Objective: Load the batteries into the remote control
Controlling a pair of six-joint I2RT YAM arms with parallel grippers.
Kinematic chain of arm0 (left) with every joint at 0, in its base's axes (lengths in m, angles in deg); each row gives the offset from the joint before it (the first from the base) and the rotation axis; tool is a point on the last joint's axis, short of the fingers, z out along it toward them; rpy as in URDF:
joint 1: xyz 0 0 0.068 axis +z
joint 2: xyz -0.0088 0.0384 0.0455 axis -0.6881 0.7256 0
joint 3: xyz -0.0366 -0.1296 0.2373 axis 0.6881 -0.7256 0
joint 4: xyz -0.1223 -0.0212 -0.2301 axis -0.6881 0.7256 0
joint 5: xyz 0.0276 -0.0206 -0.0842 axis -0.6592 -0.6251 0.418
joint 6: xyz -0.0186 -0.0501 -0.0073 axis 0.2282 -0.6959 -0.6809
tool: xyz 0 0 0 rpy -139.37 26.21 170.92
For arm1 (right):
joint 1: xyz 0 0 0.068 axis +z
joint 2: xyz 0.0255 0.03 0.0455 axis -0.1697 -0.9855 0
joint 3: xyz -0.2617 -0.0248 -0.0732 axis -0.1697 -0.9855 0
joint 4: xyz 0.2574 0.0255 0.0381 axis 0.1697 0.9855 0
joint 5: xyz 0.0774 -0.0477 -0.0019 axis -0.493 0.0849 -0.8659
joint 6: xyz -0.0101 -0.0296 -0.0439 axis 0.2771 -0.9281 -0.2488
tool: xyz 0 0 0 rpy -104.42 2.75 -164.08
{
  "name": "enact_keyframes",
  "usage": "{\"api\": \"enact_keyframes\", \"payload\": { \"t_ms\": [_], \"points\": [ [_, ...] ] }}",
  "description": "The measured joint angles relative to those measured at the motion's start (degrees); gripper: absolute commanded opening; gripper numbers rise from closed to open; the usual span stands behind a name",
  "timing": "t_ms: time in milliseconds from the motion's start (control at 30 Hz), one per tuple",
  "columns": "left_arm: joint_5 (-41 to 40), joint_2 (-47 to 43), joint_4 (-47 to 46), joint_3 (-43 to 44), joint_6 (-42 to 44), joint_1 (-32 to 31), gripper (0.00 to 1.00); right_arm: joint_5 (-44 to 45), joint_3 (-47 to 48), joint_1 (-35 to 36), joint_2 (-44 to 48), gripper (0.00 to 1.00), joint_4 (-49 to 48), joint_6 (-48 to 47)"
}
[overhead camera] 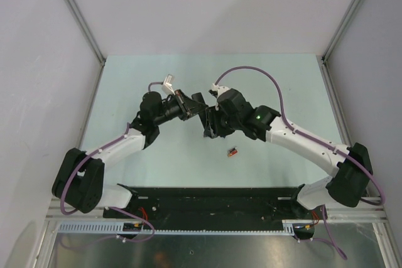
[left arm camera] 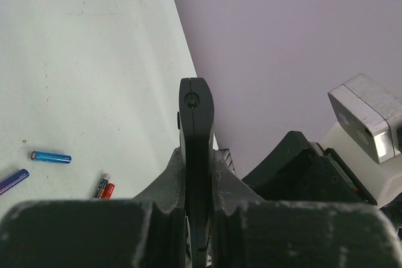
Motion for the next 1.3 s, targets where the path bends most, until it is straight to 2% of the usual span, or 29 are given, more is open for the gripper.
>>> {"api": "enact_keyframes", "payload": {
  "t_ms": [67,100,300,600,1300],
  "points": [
    [-0.02,-0.02,0.0,0.0,-0.02,-0.02,0.0,0.15,0.42,0.0,-0.07,0.1,0.63,-0.24],
    [-0.04,-0.09,0.02,0.0,0.0,-0.02,0.0,0.35,0.87,0.04,-0.2,0.0,1.22,-0.39],
    [-1.55,-1.05,2.14,0.52,2.05,-0.46,0.0,1.09,3.72,0.24,-1.77,0.0,4.57,-1.68],
    [-4.35,-3.82,9.05,4.63,10.19,-2.43,0.0,-1.16,6.43,-0.79,-1.95,0.0,7.23,-3.56],
    [-5.03,-4.07,13.25,6.95,13.77,-3.06,0.0,-4.55,6.6,-2.23,-1.97,0.0,7.65,-4.02]
  ]
}}
